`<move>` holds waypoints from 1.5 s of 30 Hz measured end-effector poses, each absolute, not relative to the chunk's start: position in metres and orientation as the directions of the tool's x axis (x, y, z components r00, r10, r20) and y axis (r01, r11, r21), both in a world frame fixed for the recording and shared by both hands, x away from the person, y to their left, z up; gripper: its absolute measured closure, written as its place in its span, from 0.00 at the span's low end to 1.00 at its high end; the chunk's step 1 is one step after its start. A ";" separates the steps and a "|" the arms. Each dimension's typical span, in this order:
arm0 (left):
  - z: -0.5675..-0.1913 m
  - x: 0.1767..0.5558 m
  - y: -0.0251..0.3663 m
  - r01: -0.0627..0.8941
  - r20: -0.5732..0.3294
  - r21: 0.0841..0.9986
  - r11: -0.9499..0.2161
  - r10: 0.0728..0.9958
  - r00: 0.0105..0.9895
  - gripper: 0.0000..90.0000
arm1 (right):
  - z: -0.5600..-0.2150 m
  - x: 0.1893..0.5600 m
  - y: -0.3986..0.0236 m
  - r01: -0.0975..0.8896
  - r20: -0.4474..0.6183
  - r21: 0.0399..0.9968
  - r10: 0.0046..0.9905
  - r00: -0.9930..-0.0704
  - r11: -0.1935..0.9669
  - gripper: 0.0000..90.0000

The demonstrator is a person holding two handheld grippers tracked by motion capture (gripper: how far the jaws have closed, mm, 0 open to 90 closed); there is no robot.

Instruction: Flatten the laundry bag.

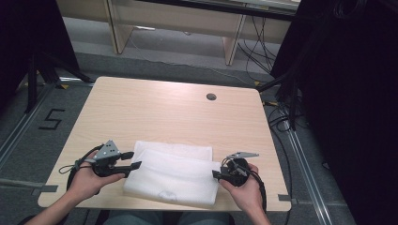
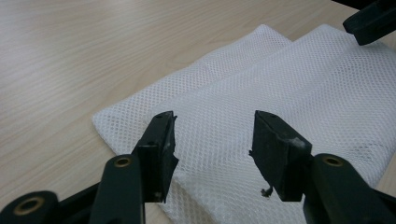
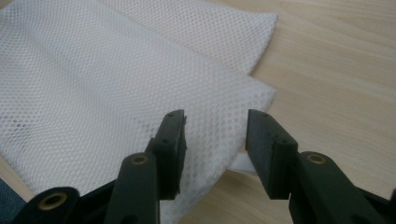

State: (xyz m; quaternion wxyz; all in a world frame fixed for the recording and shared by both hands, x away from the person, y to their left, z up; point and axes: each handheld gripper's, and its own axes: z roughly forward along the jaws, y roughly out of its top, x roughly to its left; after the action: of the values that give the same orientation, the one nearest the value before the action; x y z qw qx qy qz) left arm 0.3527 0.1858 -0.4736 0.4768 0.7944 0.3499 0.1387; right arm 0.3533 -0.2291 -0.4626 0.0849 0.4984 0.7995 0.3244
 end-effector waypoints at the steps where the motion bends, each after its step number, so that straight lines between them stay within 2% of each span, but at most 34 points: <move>1: -0.474 0.353 0.185 0.418 -0.109 0.855 -0.306 0.683 0.722 0.54 | -0.461 0.352 -0.229 0.761 0.204 0.583 0.855 -0.476 0.285 0.65; 7: -0.474 0.353 0.183 0.423 -0.123 0.853 -0.304 0.672 0.730 0.54 | -0.461 0.355 -0.232 0.748 0.206 0.600 0.849 -0.487 0.283 0.66; 9: -0.474 0.353 0.183 0.421 -0.122 0.853 -0.308 0.667 0.735 0.55 | -0.459 0.353 -0.230 0.760 0.179 0.590 0.873 -0.453 0.274 0.66; 10: -0.474 0.352 0.182 0.422 -0.126 0.853 -0.309 0.662 0.739 0.55 | -0.463 0.356 -0.232 0.740 0.206 0.617 0.853 -0.480 0.267 0.67; 12: -0.474 0.352 0.181 0.425 -0.133 0.852 -0.304 0.660 0.739 0.58 | -0.465 0.356 -0.230 0.744 0.214 0.625 0.864 -0.455 0.236 0.67; 13: -0.474 0.351 0.179 0.426 -0.134 0.847 -0.317 0.649 0.749 0.59 | -0.463 0.358 -0.232 0.744 0.247 0.614 0.832 -0.497 0.263 0.70; 14: -0.474 0.349 0.177 0.427 -0.135 0.844 -0.324 0.643 0.754 0.61 | -0.462 0.360 -0.231 0.728 0.225 0.625 0.828 -0.513 0.282 0.72; 15: -0.474 0.347 0.176 0.422 -0.123 0.841 -0.340 0.639 0.759 0.64 | -0.457 0.360 -0.228 0.755 0.222 0.588 0.839 -0.496 0.290 0.74; 21: -0.472 0.334 0.167 0.402 -0.096 0.820 -0.407 0.594 0.798 0.85 | -0.450 0.363 -0.209 0.720 0.187 0.601 0.814 -0.550 0.348 0.92; 27: -0.473 0.326 0.156 0.413 -0.116 0.785 -0.463 0.544 0.831 0.93 | -0.449 0.354 -0.196 0.699 0.121 0.579 0.803 -0.583 0.420 1.00; 31: -0.477 0.323 0.140 0.393 -0.100 0.739 -0.547 0.488 0.867 0.95 | -0.447 0.350 -0.191 0.679 0.098 0.560 0.776 -0.624 0.475 1.00; 32: -0.479 0.322 0.134 0.386 -0.103 0.724 -0.572 0.463 0.880 0.96 | -0.446 0.344 -0.183 0.703 0.119 0.513 0.770 -0.627 0.493 1.00; 35: -0.481 0.321 0.128 0.386 -0.106 0.707 -0.593 0.450 0.887 0.96 | -0.448 0.342 -0.177 0.690 0.113 0.499 0.750 -0.652 0.524 1.00; 37: -0.485 0.321 0.124 0.387 -0.110 0.679 -0.624 0.434 0.894 0.96 | -0.449 0.333 -0.166 0.718 0.138 0.437 0.748 -0.649 0.542 1.00; 39: -0.486 0.322 0.123 0.387 -0.104 0.665 -0.638 0.434 0.895 0.96 | -0.453 0.332 -0.163 0.692 0.139 0.432 0.716 -0.685 0.579 1.00; 45: -0.491 0.330 0.118 0.378 -0.081 0.617 -0.690 0.421 0.903 0.95 | -0.468 0.326 -0.156 0.699 0.154 0.351 0.698 -0.699 0.623 1.00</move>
State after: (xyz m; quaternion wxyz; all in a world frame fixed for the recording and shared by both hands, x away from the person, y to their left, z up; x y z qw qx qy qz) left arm 0.3298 0.1185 -0.4910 0.3282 0.9187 0.2174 0.0333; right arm 0.3260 -0.1557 -0.4675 -0.0014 0.3877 0.9009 0.1952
